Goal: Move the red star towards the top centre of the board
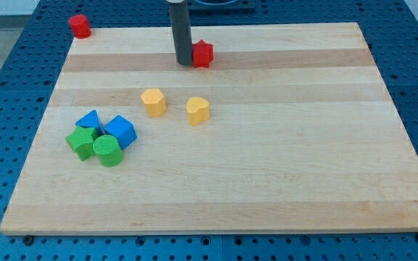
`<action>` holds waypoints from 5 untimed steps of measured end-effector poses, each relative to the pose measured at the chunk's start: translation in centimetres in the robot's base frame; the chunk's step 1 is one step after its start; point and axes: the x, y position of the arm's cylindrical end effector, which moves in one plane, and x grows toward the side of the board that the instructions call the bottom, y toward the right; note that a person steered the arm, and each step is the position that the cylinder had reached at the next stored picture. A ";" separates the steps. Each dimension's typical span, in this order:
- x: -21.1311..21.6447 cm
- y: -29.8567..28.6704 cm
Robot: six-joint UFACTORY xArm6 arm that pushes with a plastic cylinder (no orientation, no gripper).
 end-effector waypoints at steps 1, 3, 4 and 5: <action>0.0 1.7; 0.3 5.7; 2.5 7.3; 5.2 9.9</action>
